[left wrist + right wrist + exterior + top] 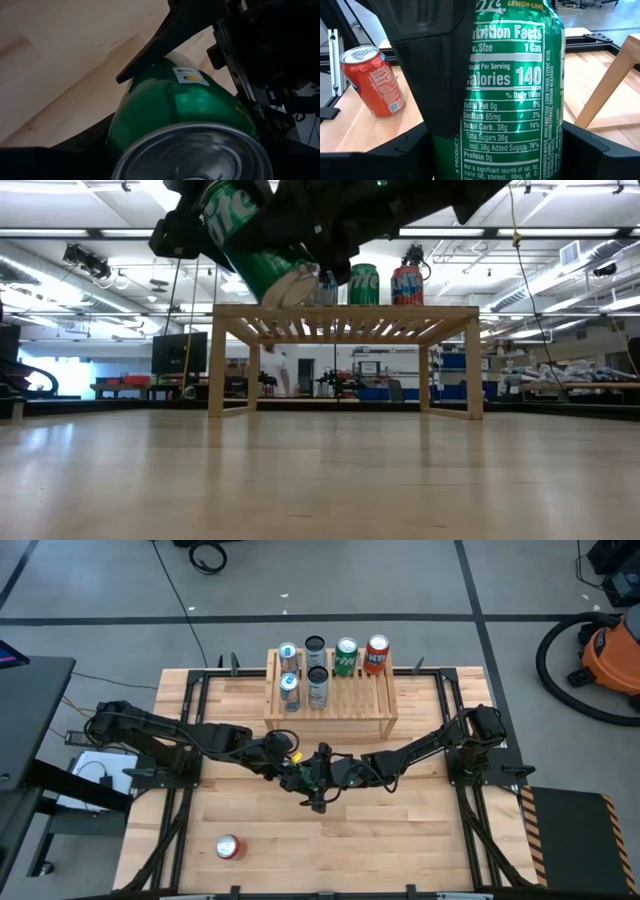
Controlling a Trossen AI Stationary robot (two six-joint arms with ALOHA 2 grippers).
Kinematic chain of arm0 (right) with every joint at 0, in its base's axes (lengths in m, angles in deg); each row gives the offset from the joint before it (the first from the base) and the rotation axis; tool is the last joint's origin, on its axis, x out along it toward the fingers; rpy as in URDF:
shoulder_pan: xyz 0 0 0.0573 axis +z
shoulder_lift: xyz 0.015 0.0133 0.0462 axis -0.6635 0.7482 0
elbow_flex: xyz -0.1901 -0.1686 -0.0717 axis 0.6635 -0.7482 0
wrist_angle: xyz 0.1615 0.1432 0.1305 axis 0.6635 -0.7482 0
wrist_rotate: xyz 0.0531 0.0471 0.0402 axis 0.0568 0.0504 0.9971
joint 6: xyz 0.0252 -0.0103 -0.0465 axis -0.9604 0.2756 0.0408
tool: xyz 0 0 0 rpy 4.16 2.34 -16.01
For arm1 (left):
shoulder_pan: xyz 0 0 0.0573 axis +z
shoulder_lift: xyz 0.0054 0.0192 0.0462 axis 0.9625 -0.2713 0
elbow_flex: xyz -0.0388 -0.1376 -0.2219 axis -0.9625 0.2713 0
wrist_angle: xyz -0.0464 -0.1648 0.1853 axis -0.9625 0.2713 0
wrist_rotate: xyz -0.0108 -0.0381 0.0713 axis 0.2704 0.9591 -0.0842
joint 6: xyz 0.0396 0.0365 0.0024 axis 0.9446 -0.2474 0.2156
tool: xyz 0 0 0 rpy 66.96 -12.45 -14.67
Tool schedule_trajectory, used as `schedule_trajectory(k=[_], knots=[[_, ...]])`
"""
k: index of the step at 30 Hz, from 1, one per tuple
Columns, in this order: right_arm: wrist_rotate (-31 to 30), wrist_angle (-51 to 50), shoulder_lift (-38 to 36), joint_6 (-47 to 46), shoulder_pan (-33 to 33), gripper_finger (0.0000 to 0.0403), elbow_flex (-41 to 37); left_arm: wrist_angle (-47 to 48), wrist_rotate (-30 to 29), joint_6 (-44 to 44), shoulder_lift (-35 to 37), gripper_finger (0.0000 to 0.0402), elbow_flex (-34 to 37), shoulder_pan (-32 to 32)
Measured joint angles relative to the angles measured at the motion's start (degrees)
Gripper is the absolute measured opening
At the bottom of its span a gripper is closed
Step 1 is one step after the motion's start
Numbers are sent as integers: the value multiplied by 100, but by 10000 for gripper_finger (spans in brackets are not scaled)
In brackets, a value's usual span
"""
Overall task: Place canned beverage on shelf
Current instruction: Put the green soda can aligned with the other green soda can on the shelf
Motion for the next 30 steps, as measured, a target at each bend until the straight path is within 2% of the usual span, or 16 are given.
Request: schedule_trajectory(k=[30], knots=[[-285, -14, -9, -114, -11, 310, -4, -65, -31, 175, 2, 316, 8, 22]])
